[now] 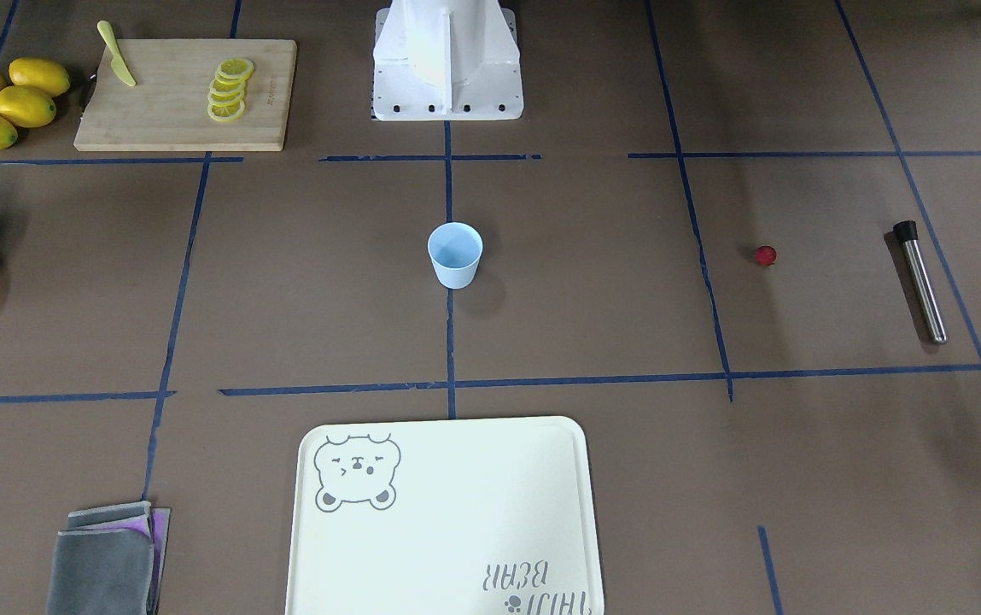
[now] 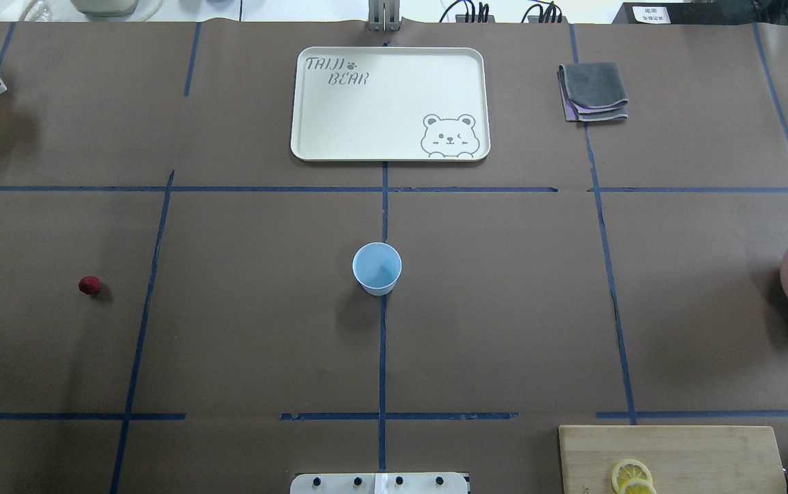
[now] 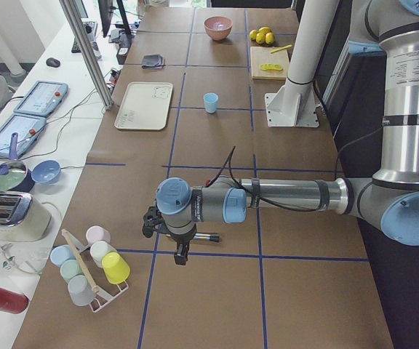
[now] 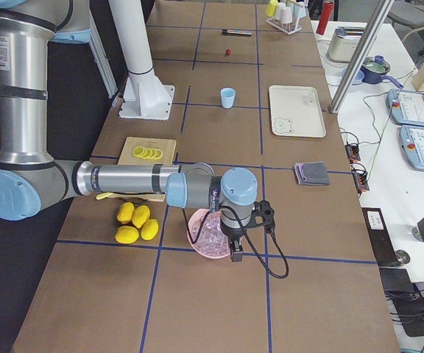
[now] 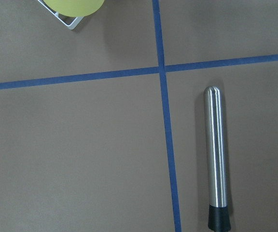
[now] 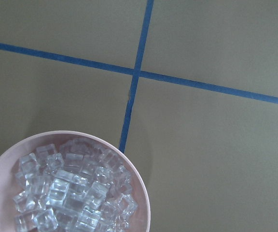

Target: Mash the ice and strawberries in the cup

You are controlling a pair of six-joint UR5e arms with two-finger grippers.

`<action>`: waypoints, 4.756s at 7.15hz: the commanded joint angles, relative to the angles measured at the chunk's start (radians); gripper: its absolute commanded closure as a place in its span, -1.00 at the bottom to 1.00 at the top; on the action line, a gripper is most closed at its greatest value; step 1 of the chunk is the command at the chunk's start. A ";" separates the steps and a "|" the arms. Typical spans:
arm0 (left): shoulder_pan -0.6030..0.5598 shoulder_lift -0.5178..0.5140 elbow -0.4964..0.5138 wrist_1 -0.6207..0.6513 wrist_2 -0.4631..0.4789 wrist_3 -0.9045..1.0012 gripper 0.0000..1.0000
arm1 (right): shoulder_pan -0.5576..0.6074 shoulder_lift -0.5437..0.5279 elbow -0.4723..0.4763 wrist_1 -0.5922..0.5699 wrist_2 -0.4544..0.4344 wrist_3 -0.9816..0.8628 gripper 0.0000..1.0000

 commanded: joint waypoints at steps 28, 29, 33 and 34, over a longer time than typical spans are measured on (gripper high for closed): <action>0.002 -0.013 -0.001 -0.011 0.000 0.002 -1.00 | -0.379 -0.086 -0.029 0.350 -0.048 0.066 0.96; 0.003 -0.013 -0.001 -0.011 0.000 0.002 -1.00 | -0.379 -0.086 -0.024 0.350 -0.048 0.066 0.99; 0.003 -0.015 -0.001 -0.011 0.000 0.002 -1.00 | -0.282 -0.066 0.127 0.201 -0.038 0.068 1.00; 0.003 -0.015 -0.002 -0.011 -0.002 0.002 -1.00 | -0.282 -0.001 0.204 0.075 -0.041 0.086 1.00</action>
